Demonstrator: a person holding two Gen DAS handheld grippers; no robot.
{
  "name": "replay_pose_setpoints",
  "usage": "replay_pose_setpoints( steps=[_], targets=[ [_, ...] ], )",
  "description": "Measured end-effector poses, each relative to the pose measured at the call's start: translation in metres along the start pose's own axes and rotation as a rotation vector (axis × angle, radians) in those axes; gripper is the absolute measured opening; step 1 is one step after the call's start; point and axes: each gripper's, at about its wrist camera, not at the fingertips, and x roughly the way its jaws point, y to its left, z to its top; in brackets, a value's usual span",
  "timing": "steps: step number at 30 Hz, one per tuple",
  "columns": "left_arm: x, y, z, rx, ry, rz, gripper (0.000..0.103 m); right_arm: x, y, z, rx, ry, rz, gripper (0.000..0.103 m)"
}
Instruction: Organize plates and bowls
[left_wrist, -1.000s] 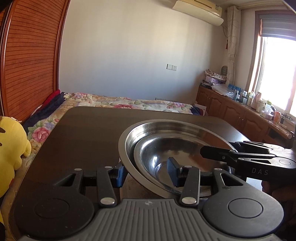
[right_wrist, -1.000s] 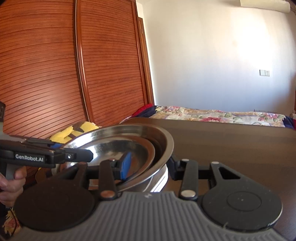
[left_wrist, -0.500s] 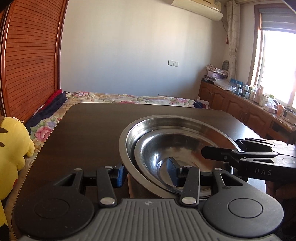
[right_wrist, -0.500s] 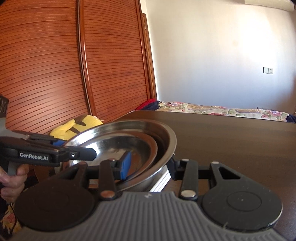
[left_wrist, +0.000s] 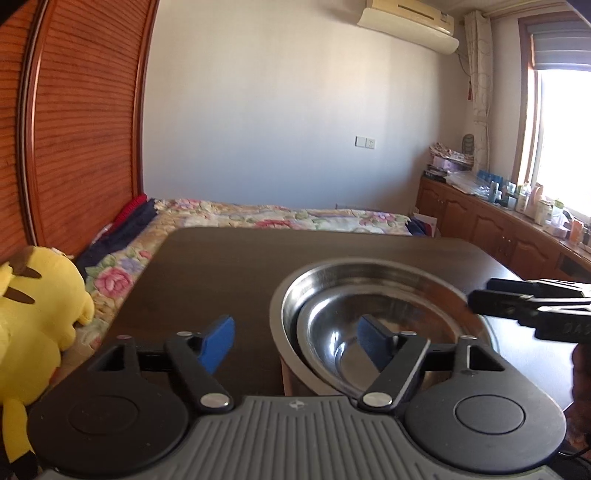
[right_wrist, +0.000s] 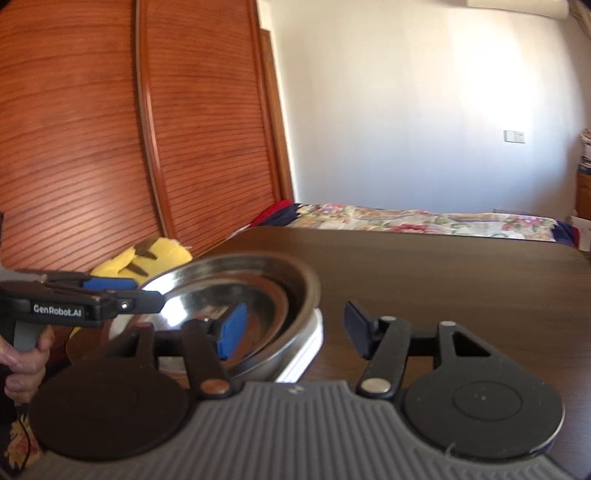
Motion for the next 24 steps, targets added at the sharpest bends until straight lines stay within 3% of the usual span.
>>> replay_pose_setpoints(
  steps=[6, 13, 15, 20, 24],
  targets=[
    [-0.017, -0.013, 0.012, 0.017, -0.039, 0.009, 0.089, -0.028, -0.006, 0.009, -0.005, -0.045, -0.059, 0.067],
    [-0.035, -0.036, 0.026, 0.028, -0.092, 0.012, 0.102, -0.046, -0.017, 0.015, 0.023, -0.037, -0.130, 0.069],
    [-0.040, -0.047, 0.029, 0.031, -0.105, 0.000, 0.102, -0.052, -0.019, 0.017, 0.021, -0.047, -0.155, 0.074],
    [-0.048, -0.072, 0.037, 0.066, -0.119, -0.015, 0.102, -0.063, -0.024, 0.017, 0.034, -0.071, -0.171, 0.100],
    [-0.049, -0.082, 0.039, 0.078, -0.123, -0.021, 0.102, -0.067, -0.027, 0.017, 0.041, -0.079, -0.198, 0.103]
  ],
)
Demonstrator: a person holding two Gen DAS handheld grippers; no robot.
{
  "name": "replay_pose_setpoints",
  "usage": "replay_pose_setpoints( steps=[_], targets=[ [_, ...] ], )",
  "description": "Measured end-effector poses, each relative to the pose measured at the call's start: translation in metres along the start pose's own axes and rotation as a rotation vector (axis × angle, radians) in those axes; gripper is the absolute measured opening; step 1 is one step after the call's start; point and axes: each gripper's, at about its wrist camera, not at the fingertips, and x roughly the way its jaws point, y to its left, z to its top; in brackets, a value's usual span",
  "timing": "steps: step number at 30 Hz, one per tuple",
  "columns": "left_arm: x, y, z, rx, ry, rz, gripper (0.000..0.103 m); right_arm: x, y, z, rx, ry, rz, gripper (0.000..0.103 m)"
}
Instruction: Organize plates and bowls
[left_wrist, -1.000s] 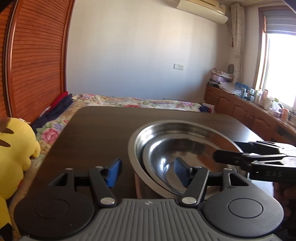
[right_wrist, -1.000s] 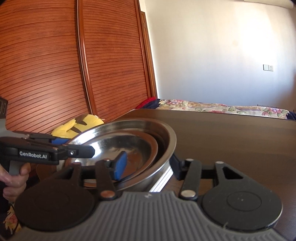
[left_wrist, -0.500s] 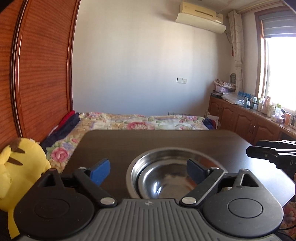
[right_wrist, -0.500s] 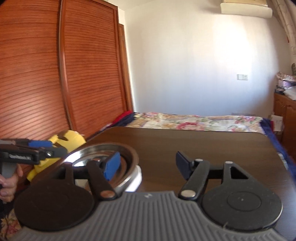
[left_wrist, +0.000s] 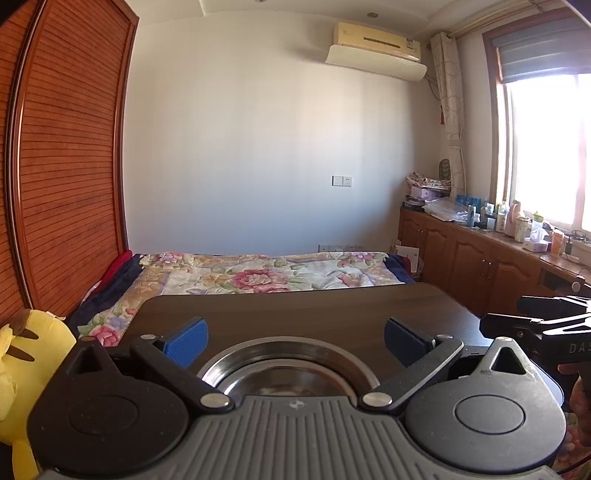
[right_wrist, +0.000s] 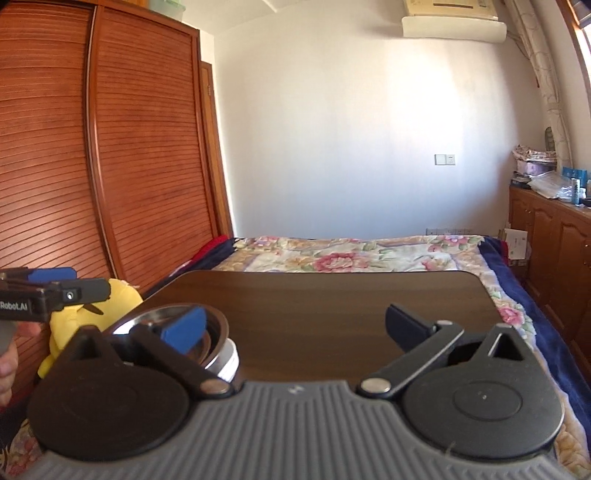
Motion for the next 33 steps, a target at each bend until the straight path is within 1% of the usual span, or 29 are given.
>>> replay_pose_setpoints(
  steps=[6, 12, 18, 29, 33],
  targets=[
    [0.000, -0.003, -0.002, -0.008, 0.006, 0.023, 0.102, -0.002, -0.004, -0.004, 0.016, 0.005, -0.040, 0.103],
    [0.003, -0.008, -0.006, 0.012, 0.034, 0.076, 0.102, -0.006, -0.002, -0.007, -0.002, -0.002, -0.082, 0.103],
    [0.005, -0.010, -0.015, 0.013, 0.040, 0.051, 0.102, -0.006, 0.000, -0.014, -0.010, 0.006, -0.109, 0.103],
    [0.012, -0.017, -0.032, 0.019, 0.074, 0.071, 0.102, -0.003, 0.000, -0.025, -0.005, 0.034, -0.135, 0.103],
    [0.013, -0.019, -0.038, 0.034, 0.079, 0.091, 0.102, -0.004, 0.001, -0.027, 0.002, 0.032, -0.149, 0.103]
  ],
)
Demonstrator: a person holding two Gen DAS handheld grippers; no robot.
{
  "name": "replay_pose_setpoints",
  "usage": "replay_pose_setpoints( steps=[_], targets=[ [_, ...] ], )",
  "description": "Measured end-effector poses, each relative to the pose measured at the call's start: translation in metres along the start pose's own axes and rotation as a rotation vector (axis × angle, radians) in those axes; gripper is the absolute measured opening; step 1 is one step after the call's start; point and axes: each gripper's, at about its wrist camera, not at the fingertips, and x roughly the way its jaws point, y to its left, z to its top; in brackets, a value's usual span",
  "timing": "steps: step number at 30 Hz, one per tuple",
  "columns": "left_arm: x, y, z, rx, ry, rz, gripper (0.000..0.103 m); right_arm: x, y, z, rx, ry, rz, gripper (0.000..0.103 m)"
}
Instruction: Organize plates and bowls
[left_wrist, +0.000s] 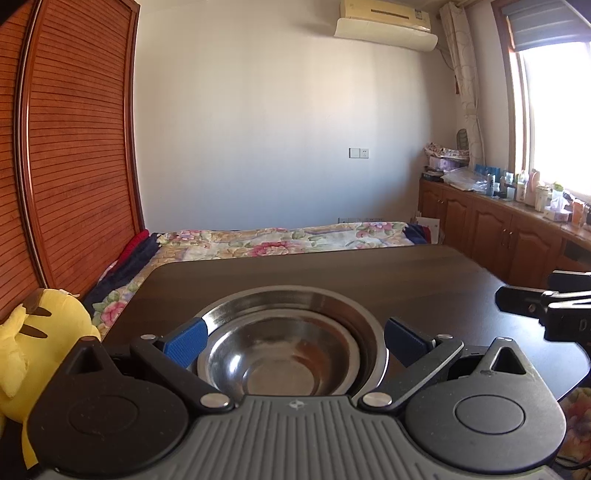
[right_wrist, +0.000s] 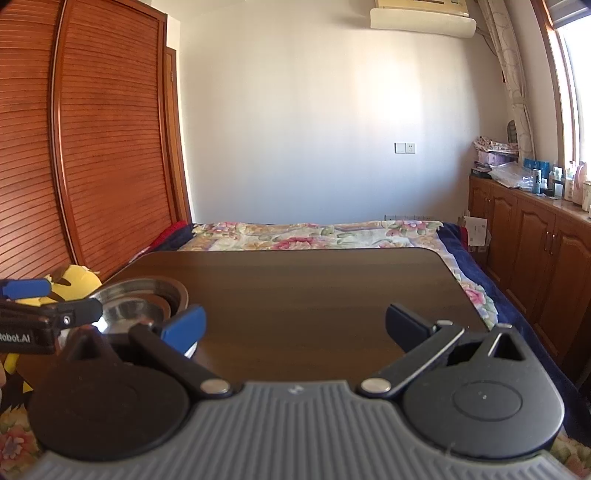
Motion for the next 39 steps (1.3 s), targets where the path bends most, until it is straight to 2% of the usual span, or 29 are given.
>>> replay_pose_setpoints(
  steps=[5, 39],
  targets=[
    [0.0049, 0.0011, -0.0043, 0.002, 0.016, 0.005, 0.102, 0.0012, 0.0004, -0.0020, -0.009, -0.005, -0.025, 0.103],
    [0.0025, -0.0017, -0.0064, 0.014, 0.013, -0.002, 0.102, 0.0059, -0.0075, -0.0041, 0.016, 0.011, -0.036, 0.103]
  ],
)
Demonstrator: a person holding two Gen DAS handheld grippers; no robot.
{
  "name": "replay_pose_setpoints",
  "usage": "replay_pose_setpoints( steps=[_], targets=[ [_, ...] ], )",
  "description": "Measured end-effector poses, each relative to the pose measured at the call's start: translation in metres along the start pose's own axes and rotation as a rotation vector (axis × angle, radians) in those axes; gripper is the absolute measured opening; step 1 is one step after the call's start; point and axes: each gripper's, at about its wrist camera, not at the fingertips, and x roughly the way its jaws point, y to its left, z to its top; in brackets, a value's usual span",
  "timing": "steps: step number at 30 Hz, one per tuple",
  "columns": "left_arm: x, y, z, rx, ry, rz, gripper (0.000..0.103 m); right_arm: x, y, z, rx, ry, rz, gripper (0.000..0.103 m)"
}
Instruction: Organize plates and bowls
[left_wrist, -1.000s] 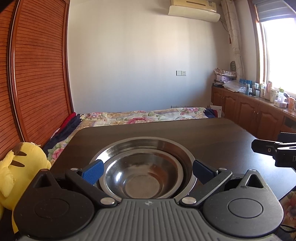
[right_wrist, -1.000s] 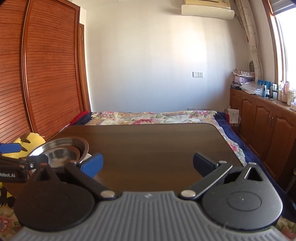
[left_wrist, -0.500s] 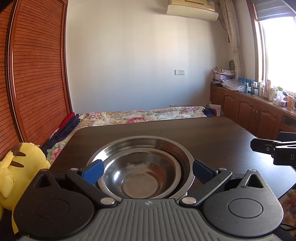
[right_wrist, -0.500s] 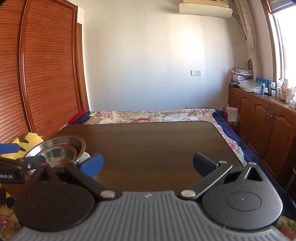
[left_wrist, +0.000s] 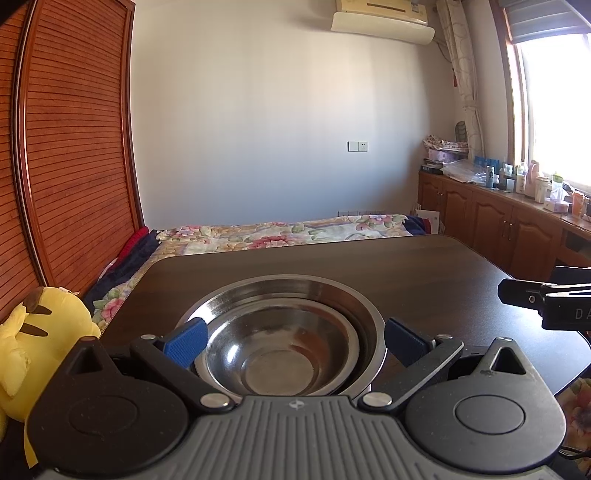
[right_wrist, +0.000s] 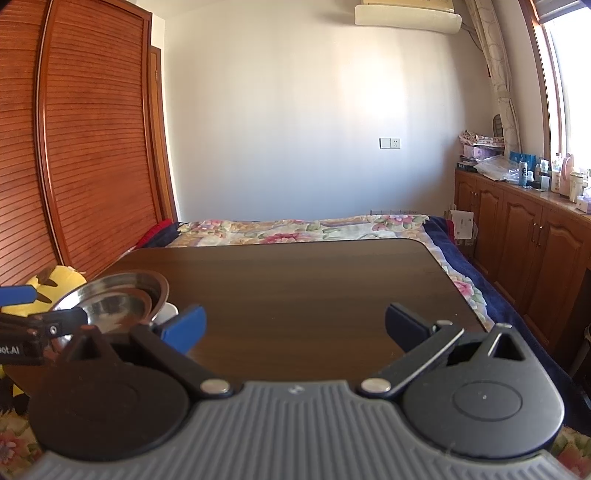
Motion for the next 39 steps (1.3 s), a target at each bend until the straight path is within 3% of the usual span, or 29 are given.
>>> replay_pose_setpoints(
  steps=[39],
  targets=[
    [-0.0003, 0.0012, 0.0012, -0.001, 0.001, 0.000, 0.102, 0.0007, 0.0000, -0.0016, -0.012, 0.001, -0.005, 0.103]
  ],
)
